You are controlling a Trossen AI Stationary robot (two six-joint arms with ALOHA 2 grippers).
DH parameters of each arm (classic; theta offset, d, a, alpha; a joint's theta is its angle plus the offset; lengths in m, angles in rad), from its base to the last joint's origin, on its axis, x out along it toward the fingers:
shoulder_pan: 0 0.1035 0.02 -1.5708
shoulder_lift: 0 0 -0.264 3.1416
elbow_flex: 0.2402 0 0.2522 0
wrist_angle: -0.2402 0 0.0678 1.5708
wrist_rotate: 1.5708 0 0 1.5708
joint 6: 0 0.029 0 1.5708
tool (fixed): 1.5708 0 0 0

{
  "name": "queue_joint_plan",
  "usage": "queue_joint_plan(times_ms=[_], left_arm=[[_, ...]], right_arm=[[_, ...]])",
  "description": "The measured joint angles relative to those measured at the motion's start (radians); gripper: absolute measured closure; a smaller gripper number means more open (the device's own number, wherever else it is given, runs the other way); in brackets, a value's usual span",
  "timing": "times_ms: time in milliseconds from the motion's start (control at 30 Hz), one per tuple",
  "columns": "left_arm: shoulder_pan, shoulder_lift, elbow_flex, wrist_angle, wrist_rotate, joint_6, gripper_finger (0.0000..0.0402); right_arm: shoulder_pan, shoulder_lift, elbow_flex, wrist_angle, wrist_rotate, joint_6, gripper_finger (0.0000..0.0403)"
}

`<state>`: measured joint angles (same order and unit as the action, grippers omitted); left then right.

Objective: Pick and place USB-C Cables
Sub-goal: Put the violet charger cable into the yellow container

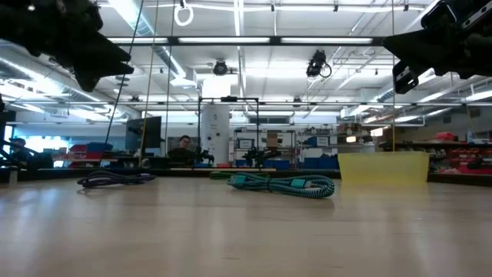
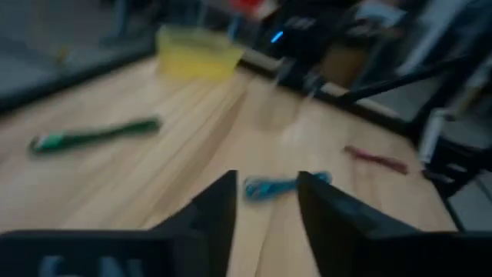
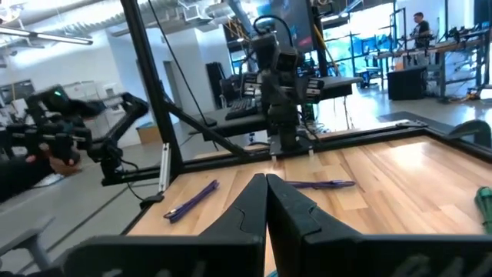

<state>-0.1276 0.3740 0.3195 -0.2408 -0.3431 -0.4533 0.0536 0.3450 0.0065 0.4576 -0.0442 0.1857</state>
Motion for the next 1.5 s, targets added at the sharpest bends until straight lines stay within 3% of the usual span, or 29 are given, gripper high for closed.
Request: queue_joint_plan(times_ms=[167,267,567,667,967,1300,1400,1500], left_arm=[[0.051,0.217,0.156,-0.287,0.034,-0.264,0.0163],[0.081,0.363,0.197,-0.348,0.102,-0.354,0.0141],[0.203,0.746,0.244,-0.327,0.116,-0.396,0.0137],[0.237,0.841,0.27,-0.327,0.18,-0.392,0.0137],[0.248,1.002,0.325,-0.318,0.226,-0.381,0.0138],[0.248,1.129,0.356,-0.296,0.226,-0.334,0.0144],[0.248,1.128,0.355,-0.297,0.225,-0.297,0.0167],[0.257,1.12,0.363,-0.3,0.231,-0.252,0.0217]], right_arm=[[0.0,0.0,0.0,0.025,0.002,-0.051,0.0387],[0.0,0.0,0.0,0.023,0.002,-0.057,0.0387],[0.0,0.0,0.0,0.003,0.003,-0.058,0.0387],[0.0,0.0,0.0,0.003,0.003,-0.058,0.0387],[0.0,0.0,0.0,-0.001,0.079,-0.109,0.0387],[0.0,0.0,0.0,-0.004,0.08,-0.11,0.0387],[0.0,0.0,0.0,-0.004,0.079,-0.107,0.0387],[0.0,0.0,0.0,-0.004,0.079,-0.103,0.0387]])
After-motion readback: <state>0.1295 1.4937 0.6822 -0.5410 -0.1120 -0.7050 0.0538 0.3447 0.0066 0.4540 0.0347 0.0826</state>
